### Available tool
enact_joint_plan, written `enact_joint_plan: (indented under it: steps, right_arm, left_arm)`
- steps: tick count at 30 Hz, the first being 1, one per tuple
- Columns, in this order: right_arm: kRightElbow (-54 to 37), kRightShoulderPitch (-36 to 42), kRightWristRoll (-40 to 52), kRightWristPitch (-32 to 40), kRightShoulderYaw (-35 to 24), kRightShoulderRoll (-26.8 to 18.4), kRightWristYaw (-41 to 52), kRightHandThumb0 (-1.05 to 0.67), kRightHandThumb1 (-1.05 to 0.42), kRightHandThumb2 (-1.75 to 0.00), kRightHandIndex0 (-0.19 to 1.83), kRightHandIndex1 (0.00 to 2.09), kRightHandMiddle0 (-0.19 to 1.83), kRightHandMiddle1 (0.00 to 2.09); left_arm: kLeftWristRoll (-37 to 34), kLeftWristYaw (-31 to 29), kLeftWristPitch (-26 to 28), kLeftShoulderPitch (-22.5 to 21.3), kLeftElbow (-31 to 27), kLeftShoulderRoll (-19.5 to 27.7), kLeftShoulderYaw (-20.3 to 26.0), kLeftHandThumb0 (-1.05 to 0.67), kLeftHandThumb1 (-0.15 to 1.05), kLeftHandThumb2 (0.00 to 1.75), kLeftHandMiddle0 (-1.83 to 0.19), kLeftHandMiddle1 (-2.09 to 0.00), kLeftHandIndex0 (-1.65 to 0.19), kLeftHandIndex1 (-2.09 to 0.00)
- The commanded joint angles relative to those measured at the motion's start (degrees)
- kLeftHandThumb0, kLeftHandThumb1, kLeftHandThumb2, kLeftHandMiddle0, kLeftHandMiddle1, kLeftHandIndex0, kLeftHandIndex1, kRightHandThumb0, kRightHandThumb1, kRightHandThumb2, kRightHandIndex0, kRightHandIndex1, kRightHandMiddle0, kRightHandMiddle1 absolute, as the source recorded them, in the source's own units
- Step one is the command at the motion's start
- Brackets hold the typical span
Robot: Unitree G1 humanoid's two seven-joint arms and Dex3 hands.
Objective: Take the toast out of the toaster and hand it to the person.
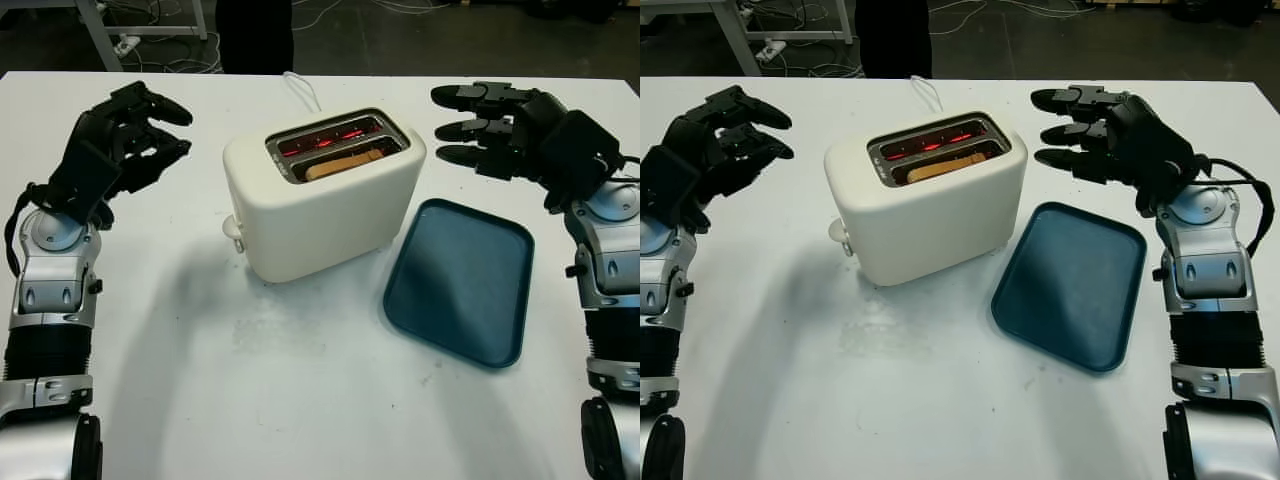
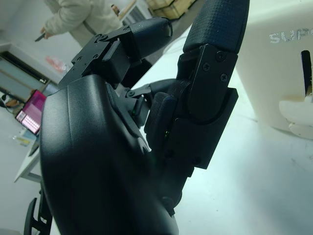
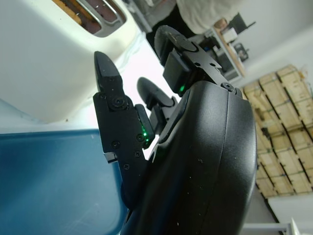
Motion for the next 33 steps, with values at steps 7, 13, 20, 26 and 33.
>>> enact_joint_plan:
  steps: [7, 13, 20, 26, 33]
  right_arm:
    - [-0.2, -0.7, 0.4, -0.1, -0.1, 0.1, -0.1, -0.26, -0.88, 0.00, 0.45, 0.54, 0.61, 0.00]
    - [0.6, -0.6, 0.3, -0.6, -0.2, 0.2, -0.3, -0.28, -0.88, 0.00, 0.45, 0.55, 0.62, 0.01]
    - [0.5, -0.5, -0.4, -1.5, 0.1, -0.3, -0.2, -0.28, -0.88, 0.00, 0.46, 0.56, 0.63, 0.01]
    - [1.0, -0.6, 0.0, -2.1, -0.1, -0.1, 0.1, -0.28, -0.88, 0.00, 0.47, 0.57, 0.64, 0.01]
    - [1.6, -0.7, -0.1, -2.9, 0.0, -0.1, 0.2, -0.31, -0.88, 0.00, 0.48, 0.57, 0.65, 0.01]
  left_arm:
    - [0.2, 0.4, 0.2, 0.3, -0.6, 0.1, 0.2, -1.05, 0.92, 0.11, -0.51, -1.28, -0.49, -1.19]
    - [0.0, 0.1, -0.8, 0.2, 0.2, 0.0, 0.3, -1.05, 0.92, 0.12, -0.50, -1.28, -0.48, -1.19]
    - [0.0, 0.2, -0.4, 0.3, -0.1, 0.0, 0.3, -1.05, 0.92, 0.12, -0.50, -1.28, -0.48, -1.18]
    - [0.1, 0.3, -0.1, 0.3, -0.2, 0.0, 0.3, -1.05, 0.92, 0.11, -0.50, -1.28, -0.49, -1.18]
    - [0.1, 0.4, 0.0, 0.3, -0.3, -0.1, 0.3, -1.05, 0.92, 0.12, -0.50, -1.28, -0.49, -1.19]
